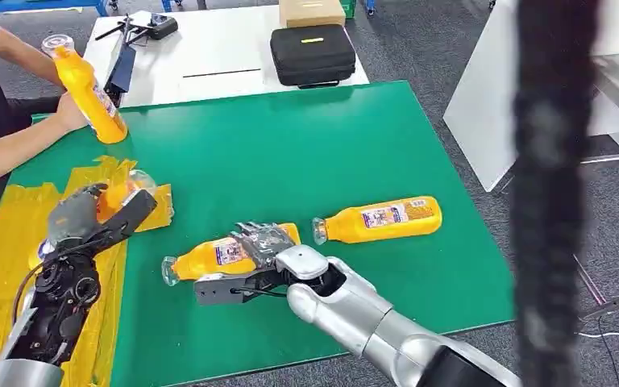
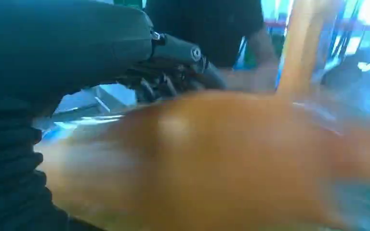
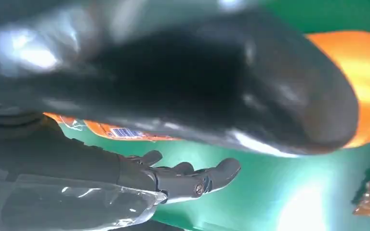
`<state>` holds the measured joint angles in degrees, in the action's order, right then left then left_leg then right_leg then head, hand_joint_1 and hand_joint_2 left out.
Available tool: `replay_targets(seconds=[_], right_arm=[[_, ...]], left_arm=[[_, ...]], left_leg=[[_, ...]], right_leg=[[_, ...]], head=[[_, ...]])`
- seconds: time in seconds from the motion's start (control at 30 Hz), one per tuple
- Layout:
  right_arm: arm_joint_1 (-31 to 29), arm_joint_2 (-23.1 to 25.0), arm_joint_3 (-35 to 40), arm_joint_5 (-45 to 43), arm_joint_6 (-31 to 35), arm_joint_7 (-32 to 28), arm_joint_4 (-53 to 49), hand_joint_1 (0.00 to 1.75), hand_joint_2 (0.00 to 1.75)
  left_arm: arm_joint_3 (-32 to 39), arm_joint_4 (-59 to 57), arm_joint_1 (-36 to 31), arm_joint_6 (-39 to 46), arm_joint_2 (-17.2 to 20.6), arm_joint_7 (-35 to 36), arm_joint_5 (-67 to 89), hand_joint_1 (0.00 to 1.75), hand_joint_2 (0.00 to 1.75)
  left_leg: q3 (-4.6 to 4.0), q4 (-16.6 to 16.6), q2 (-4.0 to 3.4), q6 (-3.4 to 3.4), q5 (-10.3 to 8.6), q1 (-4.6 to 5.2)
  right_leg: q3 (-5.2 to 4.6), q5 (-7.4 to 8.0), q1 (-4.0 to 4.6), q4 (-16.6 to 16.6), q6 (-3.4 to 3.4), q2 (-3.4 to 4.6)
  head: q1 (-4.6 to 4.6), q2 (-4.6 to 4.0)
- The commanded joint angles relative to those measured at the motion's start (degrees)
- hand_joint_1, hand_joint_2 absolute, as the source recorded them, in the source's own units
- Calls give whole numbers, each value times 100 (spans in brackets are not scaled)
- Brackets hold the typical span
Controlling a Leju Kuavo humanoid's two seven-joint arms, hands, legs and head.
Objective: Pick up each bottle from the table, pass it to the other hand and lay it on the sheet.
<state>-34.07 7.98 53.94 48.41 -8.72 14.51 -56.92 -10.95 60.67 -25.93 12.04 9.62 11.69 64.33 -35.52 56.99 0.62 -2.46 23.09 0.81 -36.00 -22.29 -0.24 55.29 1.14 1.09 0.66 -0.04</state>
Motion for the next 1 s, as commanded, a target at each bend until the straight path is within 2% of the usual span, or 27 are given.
replay_targets(seconds=[0.03, 0.1, 0.2, 0.33, 0.53, 0.63, 0.67, 0.77, 0.8, 0.87, 1.0], right_arm=[[-318, -172, 410, 0, -148, 38, 238, 0, 0], [-303, -208, 399, 0, -180, 36, 216, 0, 0], [-233, -264, 338, -8, -215, 29, 134, 0, 0], [-195, -282, 271, 45, -261, 35, 107, 0, 0], [-243, -358, 212, 240, -280, 120, 255, 0, 0], [-267, -374, 168, 466, -254, 175, 384, 0, 0], [-283, -355, 102, 606, -199, 152, 536, 0, 0], [-336, -313, 82, 838, -86, 5, 833, 0, 0], [-362, -266, 76, 923, -30, -53, 1000, 0, 175], [-455, -159, 65, 1063, 91, -148, 1437, 0, 175], [-549, -104, 23, 1119, 197, -234, 1841, 0, 175]], left_arm=[[-463, -1261, -569, -581, 43, 81, 128, 0, 0], [-455, -1286, -568, -659, 36, 53, 109, 0, 0], [-415, -1229, -480, -746, 37, -72, 7, 0, 0], [-389, -1153, -409, -854, 56, -128, -26, 0, 0], [-273, -1144, -483, -985, -133, -292, -259, 0, 0], [176, -809, -340, -768, -332, -667, -1058, 0, 0], [442, -461, -195, -631, -458, -910, -1784, 0, 0], [632, 344, 97, -88, -573, -1108, -2568, 0, 0], [695, 732, 246, 39, -612, -1257, -3049, 0, 0], [671, 1539, 553, 229, -654, -1533, -3976, 0, 0], [460, 2056, 690, 228, -699, -1631, -4537, 0, 0]], left_leg=[[26, 1, 9, 14, 10, -5], [47, 10, 12, 23, 24, -8], [20, -1, 4, 13, 7, 0], [41, 4, 7, 23, 18, -4], [34, 1, 15, 18, 12, -3], [27, 1, 10, 14, 9, -2], [40, 5, 10, 19, 16, -4], [27, 1, 9, 12, 10, -2], [36, 5, 6, 15, 17, -3], [32, 6, 5, 15, 17, -4], [55, 15, -4, 25, 36, -7]], right_leg=[[32, -13, 5, -2, 0, -18], [56, -27, 9, 6, -1, -28], [24, -9, 2, -3, -1, -12], [47, -21, 7, 1, -4, -20], [40, -16, 5, -3, -1, -27], [33, -11, 4, -4, 1, -19], [47, -18, 6, -2, 1, -23], [35, -11, 4, -5, 2, -18], [45, -17, 5, -3, 2, -17], [41, -16, 6, -3, 2, -16], [63, -33, 9, 7, -1, -13]], head=[[0, 0], [0, 0], [0, 0], [0, 0], [2, 0], [2, 0], [2, 0], [0, 0], [2, 0], [0, 0], [0, 0]])
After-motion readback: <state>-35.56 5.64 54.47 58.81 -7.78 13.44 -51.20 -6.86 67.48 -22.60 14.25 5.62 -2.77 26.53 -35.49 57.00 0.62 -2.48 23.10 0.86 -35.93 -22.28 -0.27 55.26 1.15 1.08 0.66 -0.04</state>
